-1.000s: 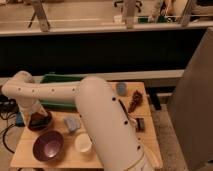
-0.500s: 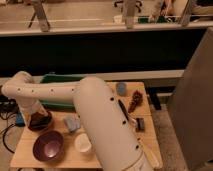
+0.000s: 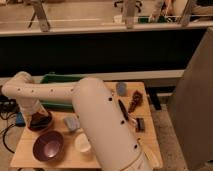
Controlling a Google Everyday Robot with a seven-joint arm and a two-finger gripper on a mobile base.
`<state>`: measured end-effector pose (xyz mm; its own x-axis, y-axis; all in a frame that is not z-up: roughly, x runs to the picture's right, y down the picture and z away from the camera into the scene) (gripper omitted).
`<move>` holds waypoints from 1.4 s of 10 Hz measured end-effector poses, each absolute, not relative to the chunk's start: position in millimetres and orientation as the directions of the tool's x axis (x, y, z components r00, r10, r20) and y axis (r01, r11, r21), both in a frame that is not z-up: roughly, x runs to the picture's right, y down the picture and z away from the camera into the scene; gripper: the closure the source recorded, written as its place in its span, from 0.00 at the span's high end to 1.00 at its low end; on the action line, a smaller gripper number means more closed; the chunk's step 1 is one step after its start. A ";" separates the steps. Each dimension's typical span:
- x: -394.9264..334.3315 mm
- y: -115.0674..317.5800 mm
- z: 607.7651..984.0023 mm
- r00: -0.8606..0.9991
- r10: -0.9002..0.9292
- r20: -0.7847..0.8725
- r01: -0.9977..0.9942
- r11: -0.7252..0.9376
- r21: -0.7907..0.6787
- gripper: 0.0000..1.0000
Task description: Place eraser in table surface
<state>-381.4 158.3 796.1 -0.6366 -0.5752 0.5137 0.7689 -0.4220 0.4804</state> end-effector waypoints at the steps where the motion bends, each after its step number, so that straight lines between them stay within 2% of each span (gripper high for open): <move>1: -380.7 158.9 797.0 -0.636 -0.573 0.517 0.770 -0.422 0.479 0.69; 2: -380.2 159.2 797.8 -0.635 -0.572 0.519 0.771 -0.422 0.478 0.68; 3: -380.1 159.1 798.2 -0.634 -0.571 0.521 0.772 -0.421 0.477 0.62; 4: -379.2 159.6 798.9 -0.633 -0.569 0.525 0.773 -0.422 0.474 0.51; 6: -379.2 160.3 799.7 -0.630 -0.568 0.530 0.775 -0.418 0.474 0.43; 8: -380.4 160.5 800.8 -0.626 -0.569 0.533 0.779 -0.416 0.470 0.55; 14: -379.5 161.8 802.8 -0.619 -0.567 0.544 0.785 -0.417 0.459 0.56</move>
